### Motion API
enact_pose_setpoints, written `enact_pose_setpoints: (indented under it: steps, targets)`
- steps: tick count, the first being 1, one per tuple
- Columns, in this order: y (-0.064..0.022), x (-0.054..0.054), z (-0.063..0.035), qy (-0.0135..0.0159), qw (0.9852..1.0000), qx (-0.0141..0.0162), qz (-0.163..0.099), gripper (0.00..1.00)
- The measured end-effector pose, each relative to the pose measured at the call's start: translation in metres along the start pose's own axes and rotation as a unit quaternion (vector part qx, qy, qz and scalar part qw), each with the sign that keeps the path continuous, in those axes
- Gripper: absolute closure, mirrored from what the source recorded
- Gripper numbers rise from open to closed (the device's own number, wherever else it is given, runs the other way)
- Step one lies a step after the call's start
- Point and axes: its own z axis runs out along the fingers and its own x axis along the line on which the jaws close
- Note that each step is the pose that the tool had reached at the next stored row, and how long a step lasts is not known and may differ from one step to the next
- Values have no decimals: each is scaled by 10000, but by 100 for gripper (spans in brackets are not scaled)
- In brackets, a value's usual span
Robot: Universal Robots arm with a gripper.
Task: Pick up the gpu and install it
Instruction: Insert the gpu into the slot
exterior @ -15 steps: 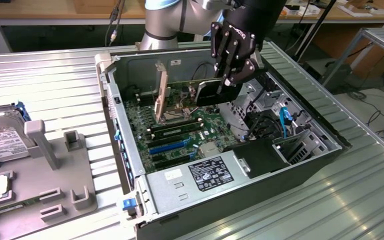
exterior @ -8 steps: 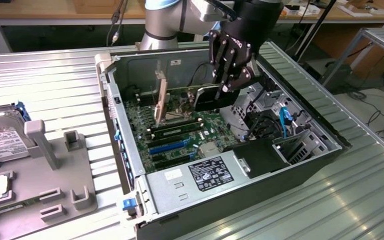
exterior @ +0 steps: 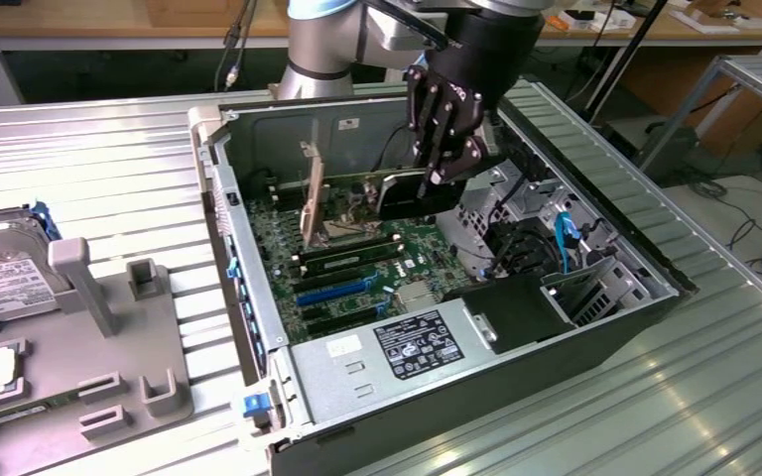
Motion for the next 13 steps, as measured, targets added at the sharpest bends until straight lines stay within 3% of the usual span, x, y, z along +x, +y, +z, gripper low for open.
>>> enact_pose_setpoints:
  steps: [13]
  targets:
    - [2,-4,5,1,10000,0,2,73]
